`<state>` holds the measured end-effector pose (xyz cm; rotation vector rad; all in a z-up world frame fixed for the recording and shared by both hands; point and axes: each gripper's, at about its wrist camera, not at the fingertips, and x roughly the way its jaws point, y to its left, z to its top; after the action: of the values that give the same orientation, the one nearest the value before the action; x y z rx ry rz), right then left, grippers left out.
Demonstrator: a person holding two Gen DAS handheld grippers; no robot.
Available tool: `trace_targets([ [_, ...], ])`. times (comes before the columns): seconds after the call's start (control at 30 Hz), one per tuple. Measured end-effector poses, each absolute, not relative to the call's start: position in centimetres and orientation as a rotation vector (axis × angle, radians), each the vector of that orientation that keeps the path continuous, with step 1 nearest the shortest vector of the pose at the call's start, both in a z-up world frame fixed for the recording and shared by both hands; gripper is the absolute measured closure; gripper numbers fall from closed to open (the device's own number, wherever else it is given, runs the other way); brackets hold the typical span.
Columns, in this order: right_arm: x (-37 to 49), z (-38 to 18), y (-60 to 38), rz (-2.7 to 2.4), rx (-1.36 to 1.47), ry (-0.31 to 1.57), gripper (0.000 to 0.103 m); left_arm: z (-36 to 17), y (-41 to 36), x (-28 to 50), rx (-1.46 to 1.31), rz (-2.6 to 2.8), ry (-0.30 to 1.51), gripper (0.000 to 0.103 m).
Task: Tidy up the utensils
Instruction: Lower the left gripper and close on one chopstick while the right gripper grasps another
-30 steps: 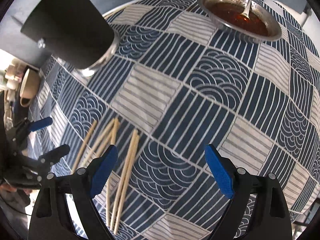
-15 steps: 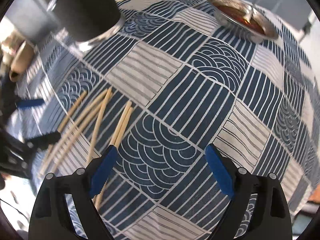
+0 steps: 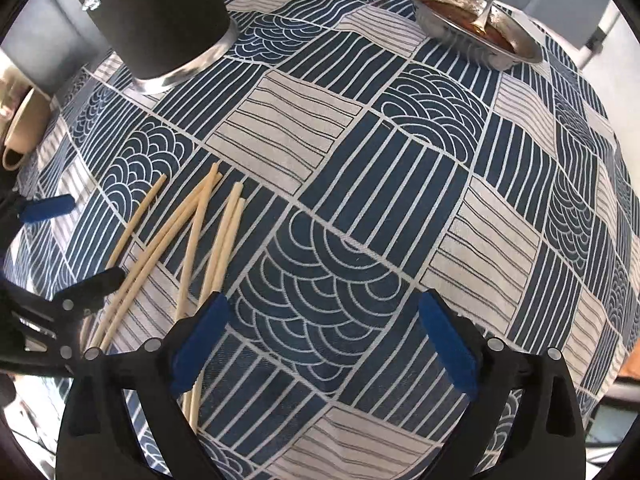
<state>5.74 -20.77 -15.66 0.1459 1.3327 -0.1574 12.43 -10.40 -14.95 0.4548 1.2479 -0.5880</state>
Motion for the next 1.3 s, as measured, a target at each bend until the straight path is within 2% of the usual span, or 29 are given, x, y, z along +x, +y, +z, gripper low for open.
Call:
trace_targets([
  [0.2,5.2,-15.2,-21.9,-0.175,0.231,1.321,0.011,-15.1,-10.3,12.4,0.459,-0.589,1.25,0.006],
  [0.5,4.8,-15.3,-20.3,-0.174,0.157,1.32,0.009,-15.1,-8.3,12.2,0.455,-0.584,1.23,0.005],
  [0.7,4.5,-14.9,-21.3,-0.172,0.263,1.303,0.009,-15.1,-8.1,11.8,0.448,-0.578,1.222,0.004],
  [0.93,4.1,-15.2,-20.6,-0.169,0.21,1.279,0.007,-15.1,-8.0,11.3,0.439,-0.565,1.221,0.004],
  [1.3,4.6,-16.3,-17.5,-0.175,0.148,1.352,0.008,-14.8,-7.0,11.4,0.434,-0.557,1.217,0.004],
])
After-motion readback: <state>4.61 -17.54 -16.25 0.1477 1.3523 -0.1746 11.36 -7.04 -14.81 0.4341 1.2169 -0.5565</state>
